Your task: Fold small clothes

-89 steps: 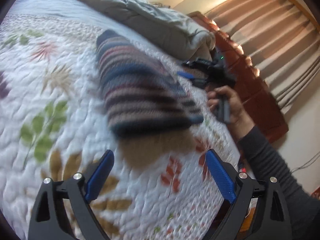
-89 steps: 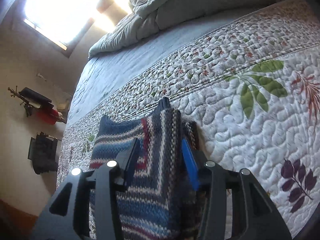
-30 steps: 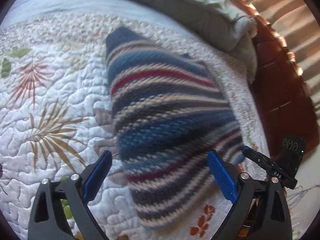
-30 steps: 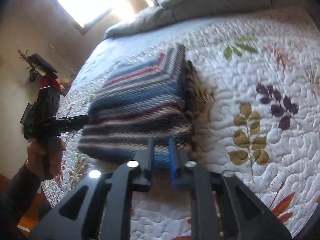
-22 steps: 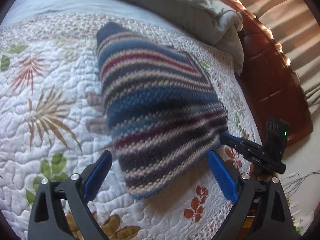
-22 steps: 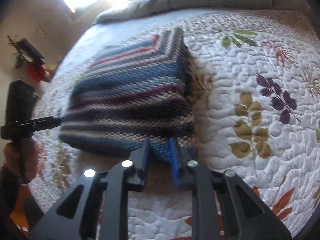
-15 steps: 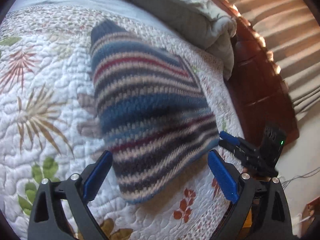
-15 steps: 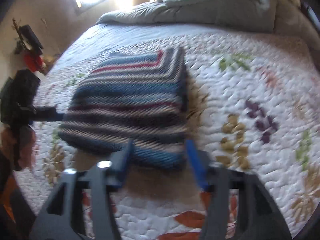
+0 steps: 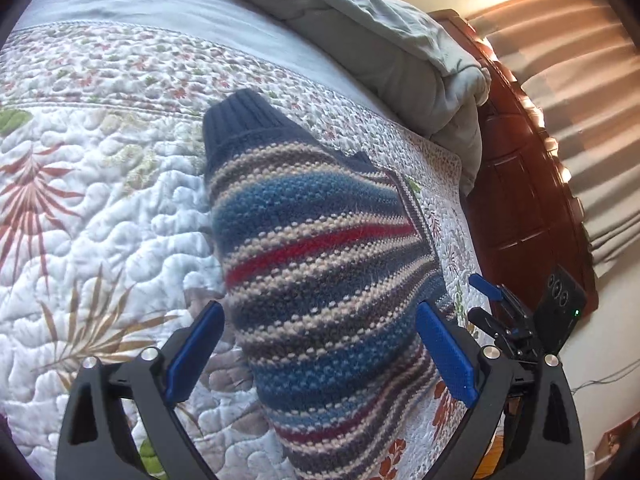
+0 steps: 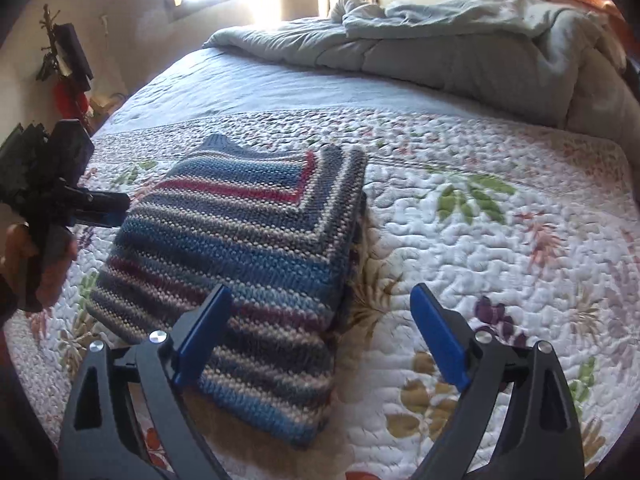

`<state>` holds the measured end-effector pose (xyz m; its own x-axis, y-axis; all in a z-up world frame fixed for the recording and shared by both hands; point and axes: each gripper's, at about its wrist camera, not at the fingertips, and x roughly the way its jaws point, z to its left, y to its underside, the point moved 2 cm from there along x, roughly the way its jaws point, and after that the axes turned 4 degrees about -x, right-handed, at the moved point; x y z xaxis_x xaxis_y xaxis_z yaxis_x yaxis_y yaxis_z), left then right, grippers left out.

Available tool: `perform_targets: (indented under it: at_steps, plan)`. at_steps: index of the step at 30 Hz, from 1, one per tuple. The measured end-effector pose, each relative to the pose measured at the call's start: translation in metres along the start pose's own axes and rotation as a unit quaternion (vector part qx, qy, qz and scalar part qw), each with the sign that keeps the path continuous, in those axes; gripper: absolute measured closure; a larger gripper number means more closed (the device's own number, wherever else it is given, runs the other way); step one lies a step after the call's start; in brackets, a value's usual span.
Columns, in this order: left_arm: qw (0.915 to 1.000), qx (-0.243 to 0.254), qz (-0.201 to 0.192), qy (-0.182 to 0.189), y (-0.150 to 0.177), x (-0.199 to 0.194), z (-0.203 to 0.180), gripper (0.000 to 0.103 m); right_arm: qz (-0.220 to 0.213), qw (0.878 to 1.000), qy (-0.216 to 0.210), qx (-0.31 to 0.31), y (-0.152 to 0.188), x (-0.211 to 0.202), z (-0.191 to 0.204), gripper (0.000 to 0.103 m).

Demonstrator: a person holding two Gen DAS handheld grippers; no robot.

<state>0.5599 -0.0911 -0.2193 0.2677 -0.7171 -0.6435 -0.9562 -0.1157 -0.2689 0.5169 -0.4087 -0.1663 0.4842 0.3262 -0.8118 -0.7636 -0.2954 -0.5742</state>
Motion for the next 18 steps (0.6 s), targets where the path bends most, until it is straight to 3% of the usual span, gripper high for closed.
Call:
perform_targets:
  at_steps: [3, 5, 7, 9, 10, 14, 18]
  plan:
    - [0.9999, -0.010, 0.005, 0.008, -0.003, 0.009, 0.002, 0.006, 0.037, 0.992, -0.089, 0.078, -0.008, 0.023, -0.021, 0.011]
    - [0.9996, -0.020, 0.003, 0.019, -0.007, 0.010, 0.005, 0.006, 0.052, 0.974, -0.150, 0.161, -0.012, 0.039, -0.047, 0.010]
    - [0.9989, -0.034, 0.007, 0.032, -0.011, 0.011, 0.010, 0.006, 0.078, 0.944, -0.212, 0.242, -0.013, 0.060, -0.073, 0.009]
    - [0.9980, -0.046, 0.012, 0.041, -0.014, 0.012, 0.015, 0.006, 0.089, 0.926, -0.242, 0.276, -0.013, 0.072, -0.086, 0.009]
    - [0.9975, -0.052, 0.018, 0.045, -0.015, 0.013, 0.018, 0.006, 0.103, 0.914, -0.264, 0.289, -0.012, 0.080, -0.090, 0.009]
    - [0.9950, -0.078, 0.020, 0.059, -0.018, 0.013, 0.034, 0.005, 0.142, 0.890, -0.313, 0.299, -0.006, 0.104, -0.086, 0.009]
    - [0.9894, -0.101, 0.018, 0.102, -0.018, 0.018, 0.044, 0.004, 0.154, 0.886, -0.340, 0.276, -0.008, 0.119, -0.068, 0.006]
